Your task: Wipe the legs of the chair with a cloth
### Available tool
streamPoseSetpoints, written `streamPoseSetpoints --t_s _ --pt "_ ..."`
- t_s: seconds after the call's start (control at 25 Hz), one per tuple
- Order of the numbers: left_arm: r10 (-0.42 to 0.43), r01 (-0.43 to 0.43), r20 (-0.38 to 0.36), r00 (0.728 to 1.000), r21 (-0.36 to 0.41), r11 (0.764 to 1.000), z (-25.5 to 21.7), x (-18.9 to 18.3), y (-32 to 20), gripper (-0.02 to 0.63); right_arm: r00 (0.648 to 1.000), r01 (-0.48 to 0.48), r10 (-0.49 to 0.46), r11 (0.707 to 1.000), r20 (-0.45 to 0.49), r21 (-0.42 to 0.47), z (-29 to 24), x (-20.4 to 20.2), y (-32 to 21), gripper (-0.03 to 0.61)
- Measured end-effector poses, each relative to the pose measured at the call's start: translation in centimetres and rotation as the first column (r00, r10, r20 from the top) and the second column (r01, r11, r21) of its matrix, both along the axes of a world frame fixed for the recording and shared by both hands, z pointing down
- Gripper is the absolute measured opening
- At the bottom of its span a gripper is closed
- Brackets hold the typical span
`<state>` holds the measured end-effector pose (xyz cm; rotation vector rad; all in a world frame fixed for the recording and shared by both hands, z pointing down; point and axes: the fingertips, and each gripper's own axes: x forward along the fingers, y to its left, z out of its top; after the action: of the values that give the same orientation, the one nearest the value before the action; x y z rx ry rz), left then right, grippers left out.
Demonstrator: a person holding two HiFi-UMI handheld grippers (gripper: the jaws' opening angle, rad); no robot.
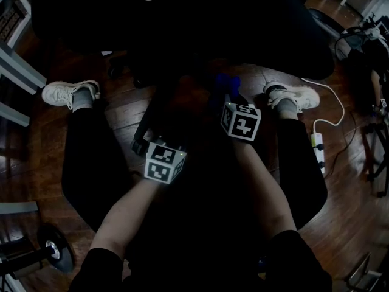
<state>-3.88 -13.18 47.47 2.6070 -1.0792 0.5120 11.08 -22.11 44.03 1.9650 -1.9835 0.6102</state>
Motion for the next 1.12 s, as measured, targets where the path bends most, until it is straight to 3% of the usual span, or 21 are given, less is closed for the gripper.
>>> streamPoseSetpoints --t_s 0.44,0.68,0.96,1.04,1.12 --pt "0.046 -0.046 0.04 0.998 0.007 0.999 0.5 1.1 0.8 0.005 0.999 0.016 -0.016 1.0 -0.048 -0.005 1.3 3.4 3.7 0.092" --pt "0.085 -0.085 0.08 0.993 0.003 0.996 1.0 1.3 1.7 0.005 0.997 -0.027 0.028 1.0 0.073 -0.01 2.1 5.8 5.8 0.092" --pt "0.122 -0.123 0.073 0.99 0.006 0.992 0.1 1.4 2.3 0.005 0.99 -0.051 0.056 0.998 0.127 -0.037 2.8 7.7 7.9 0.094" --pt "0.142 -0.143 0.076 0.987 0.015 0.99 -0.7 1.5 2.3 0.005 0.993 0.011 -0.008 1.0 0.121 -0.02 1.8 7.0 6.5 0.094" --pt "0.138 -0.139 0.057 0.989 0.014 0.99 -1.3 2.1 2.4 0.005 0.985 0.127 -0.129 0.992 0.115 0.027 0.0 6.2 4.3 0.092"
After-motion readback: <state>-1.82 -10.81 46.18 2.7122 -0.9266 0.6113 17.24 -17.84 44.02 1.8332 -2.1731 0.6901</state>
